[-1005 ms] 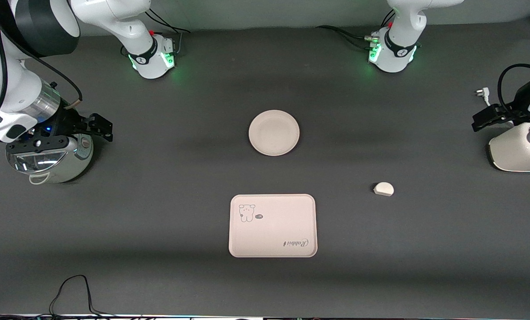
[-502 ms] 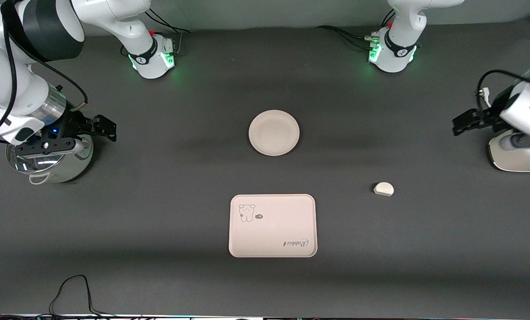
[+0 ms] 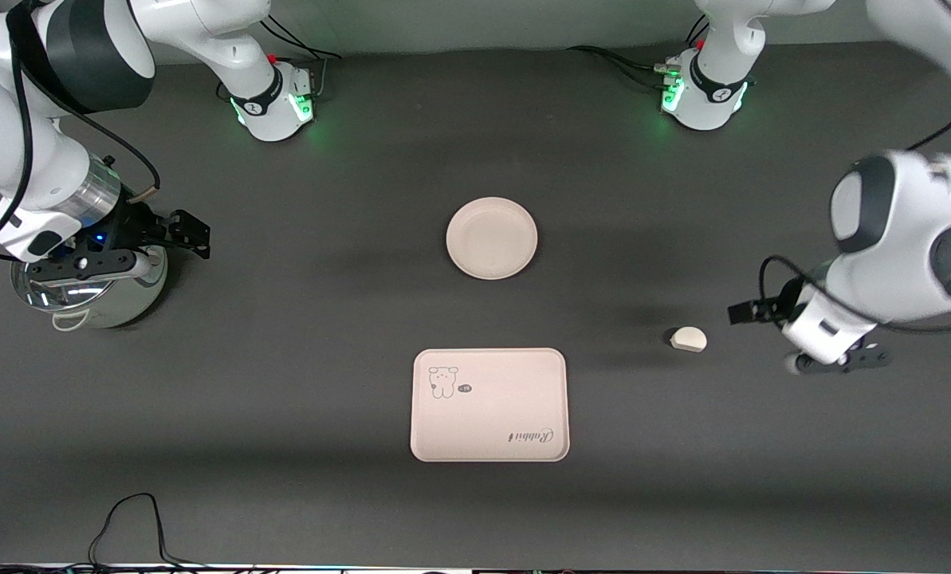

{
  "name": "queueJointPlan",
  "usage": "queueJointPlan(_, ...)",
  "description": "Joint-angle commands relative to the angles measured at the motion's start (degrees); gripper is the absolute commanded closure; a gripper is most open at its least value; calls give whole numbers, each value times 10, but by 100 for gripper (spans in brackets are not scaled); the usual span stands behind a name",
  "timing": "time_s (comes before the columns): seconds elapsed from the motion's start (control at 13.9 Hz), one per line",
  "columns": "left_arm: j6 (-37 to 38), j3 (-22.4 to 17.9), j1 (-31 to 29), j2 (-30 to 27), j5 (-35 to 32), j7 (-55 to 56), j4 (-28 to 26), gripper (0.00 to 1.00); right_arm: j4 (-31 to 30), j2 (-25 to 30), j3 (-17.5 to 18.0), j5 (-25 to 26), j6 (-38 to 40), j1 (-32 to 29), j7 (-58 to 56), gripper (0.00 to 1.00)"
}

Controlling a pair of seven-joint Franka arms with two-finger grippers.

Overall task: Place bun in plate and plate on tray
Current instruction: 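Lower the left gripper onto the white bun and close on it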

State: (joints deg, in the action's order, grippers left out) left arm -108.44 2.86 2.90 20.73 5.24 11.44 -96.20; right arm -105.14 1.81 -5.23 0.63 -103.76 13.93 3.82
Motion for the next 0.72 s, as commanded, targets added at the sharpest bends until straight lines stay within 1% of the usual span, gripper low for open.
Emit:
queueJointPlan(0.0, -70, -3, -33, 11, 47, 11, -56, 0, -1, -20, -4, -10, -44, 0, -19, 0)
queueJointPlan(0.07, -100, -3, -41, 15, 65, 13, -84, 0, -1, -25, -6, -12, -50, 0, -26, 0)
queueJointPlan(0.14, -119, -4, -43, 20, 82, 25, -102, 0, 0, -25, -6, -13, -50, 0, -26, 0)
queueJointPlan(0.22, -128, -4, -48, 26, 89, 60, -113, 0, 0, -25, -6, -13, -50, 0, -25, 0)
queueJointPlan(0.36, -133, -4, -40, 43, 83, 165, -114, 0, -2, -19, -7, -13, -49, 0, -23, 0)
queueJointPlan(0.43, -146, -4, -37, 52, 77, 203, -115, 0, -2, -17, -14, -13, -46, 0, -25, 0)
queueJointPlan(0.57, -159, -4, -33, 70, 68, 244, -115, 0, -2, -16, -26, -13, -42, 0, -35, 0)
queueJointPlan(0.65, -178, -4, -27, 82, 67, 276, -115, 0, -2, -15, -28, -13, -38, 0, -51, 0)
